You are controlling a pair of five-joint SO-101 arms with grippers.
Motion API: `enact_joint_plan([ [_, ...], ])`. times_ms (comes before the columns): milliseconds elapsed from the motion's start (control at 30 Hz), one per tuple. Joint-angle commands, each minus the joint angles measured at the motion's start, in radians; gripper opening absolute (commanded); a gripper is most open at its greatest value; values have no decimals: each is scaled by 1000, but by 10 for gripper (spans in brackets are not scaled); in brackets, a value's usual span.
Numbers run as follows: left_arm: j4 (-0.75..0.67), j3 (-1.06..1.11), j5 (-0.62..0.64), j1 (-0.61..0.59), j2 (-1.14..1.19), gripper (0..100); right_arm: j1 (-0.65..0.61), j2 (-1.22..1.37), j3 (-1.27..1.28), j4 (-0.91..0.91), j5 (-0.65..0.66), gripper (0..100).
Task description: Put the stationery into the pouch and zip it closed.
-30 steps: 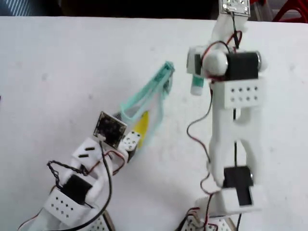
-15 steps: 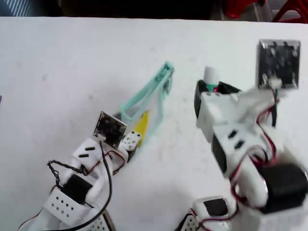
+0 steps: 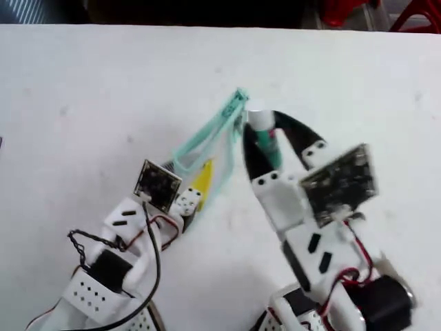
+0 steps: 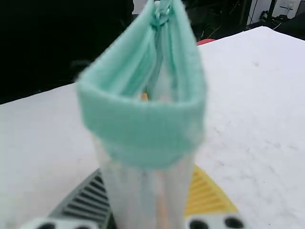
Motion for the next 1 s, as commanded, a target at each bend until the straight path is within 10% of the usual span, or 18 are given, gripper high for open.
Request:
enact_joint_plan([
  [0, -17, -14, -3, 2, -15, 123, -59, 1, 40, -120, 38, 17],
  [967, 29, -41, 120, -5, -15, 184, -173, 335, 110, -453, -110, 16],
])
